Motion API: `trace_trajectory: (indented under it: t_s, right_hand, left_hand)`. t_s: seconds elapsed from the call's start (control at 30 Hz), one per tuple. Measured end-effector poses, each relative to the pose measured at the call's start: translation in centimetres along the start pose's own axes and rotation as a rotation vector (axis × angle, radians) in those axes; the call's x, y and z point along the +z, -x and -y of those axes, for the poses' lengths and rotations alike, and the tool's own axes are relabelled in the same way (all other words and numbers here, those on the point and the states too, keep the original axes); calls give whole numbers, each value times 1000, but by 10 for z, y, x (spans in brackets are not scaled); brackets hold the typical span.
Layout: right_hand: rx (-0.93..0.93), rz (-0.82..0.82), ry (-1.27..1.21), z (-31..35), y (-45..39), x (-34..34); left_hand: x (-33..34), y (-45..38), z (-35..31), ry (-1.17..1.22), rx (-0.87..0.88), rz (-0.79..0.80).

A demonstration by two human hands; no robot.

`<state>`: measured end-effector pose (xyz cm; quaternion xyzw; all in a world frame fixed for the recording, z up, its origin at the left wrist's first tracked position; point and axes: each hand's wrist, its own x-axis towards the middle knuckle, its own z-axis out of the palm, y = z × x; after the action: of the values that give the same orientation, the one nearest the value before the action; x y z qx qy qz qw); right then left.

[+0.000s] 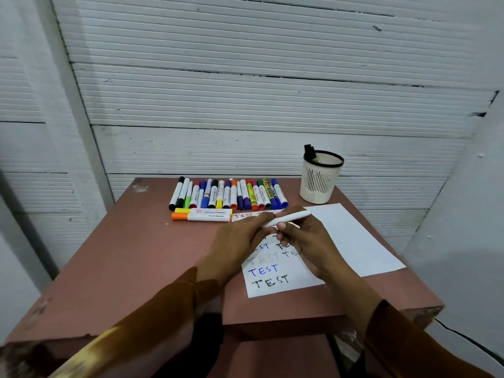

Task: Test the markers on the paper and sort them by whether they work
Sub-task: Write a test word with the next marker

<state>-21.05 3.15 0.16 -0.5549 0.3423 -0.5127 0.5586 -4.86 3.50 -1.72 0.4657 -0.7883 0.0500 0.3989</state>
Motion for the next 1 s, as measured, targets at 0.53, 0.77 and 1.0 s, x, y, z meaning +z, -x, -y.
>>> trace_trajectory:
  t_s: [0.53, 0.77, 1.0]
  right_hand:
    - [-25, -406, 384, -14, 4, -8]
    - [-153, -417, 607, -19, 9, -1]
    - [-189, -331, 716, -22, 10, 1]
  left_hand:
    - [6, 5, 14, -156, -155, 388]
    - [4, 6, 13, -147, -159, 368]
    - [2, 6, 11, -150, -192, 402]
